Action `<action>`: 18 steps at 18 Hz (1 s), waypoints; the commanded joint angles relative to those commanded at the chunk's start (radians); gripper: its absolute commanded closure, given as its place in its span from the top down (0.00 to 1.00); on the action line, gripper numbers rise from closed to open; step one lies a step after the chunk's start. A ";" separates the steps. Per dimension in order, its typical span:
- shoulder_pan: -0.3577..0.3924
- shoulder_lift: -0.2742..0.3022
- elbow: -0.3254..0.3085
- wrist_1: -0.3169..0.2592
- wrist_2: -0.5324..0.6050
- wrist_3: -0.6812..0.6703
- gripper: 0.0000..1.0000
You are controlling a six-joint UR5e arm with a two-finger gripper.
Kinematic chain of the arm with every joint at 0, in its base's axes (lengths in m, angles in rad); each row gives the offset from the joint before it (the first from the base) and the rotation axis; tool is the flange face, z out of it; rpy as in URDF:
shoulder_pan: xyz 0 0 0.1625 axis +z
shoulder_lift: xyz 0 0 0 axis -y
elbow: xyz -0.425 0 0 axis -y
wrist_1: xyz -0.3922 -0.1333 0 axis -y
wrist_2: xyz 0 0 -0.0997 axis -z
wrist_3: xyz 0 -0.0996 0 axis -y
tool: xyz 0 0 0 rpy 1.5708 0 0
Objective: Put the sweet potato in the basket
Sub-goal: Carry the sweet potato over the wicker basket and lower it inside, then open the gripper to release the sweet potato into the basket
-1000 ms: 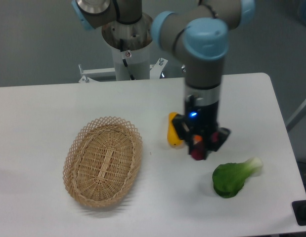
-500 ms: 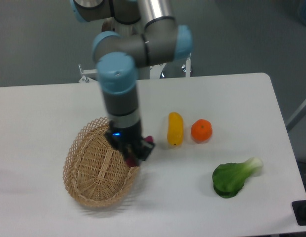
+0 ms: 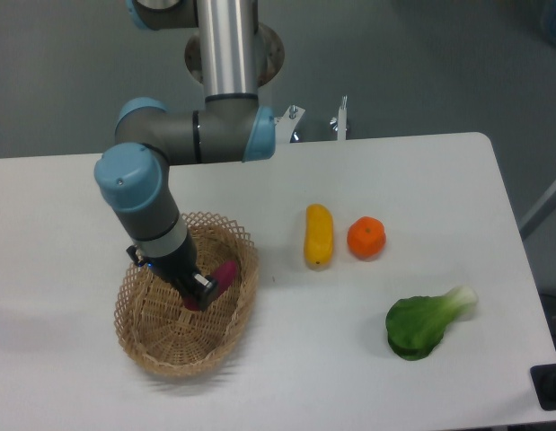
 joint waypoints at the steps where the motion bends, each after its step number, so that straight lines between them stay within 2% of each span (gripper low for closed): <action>1: -0.002 -0.003 0.000 0.000 0.002 0.000 0.43; 4: -0.012 -0.005 0.002 0.002 0.003 0.000 0.58; 7: -0.012 0.000 0.014 0.009 0.006 0.000 1.00; 9: -0.011 0.006 0.037 0.009 0.011 0.000 1.00; 13: -0.003 0.011 0.132 0.002 0.028 0.000 1.00; 18: 0.073 0.047 0.166 -0.003 0.060 -0.003 1.00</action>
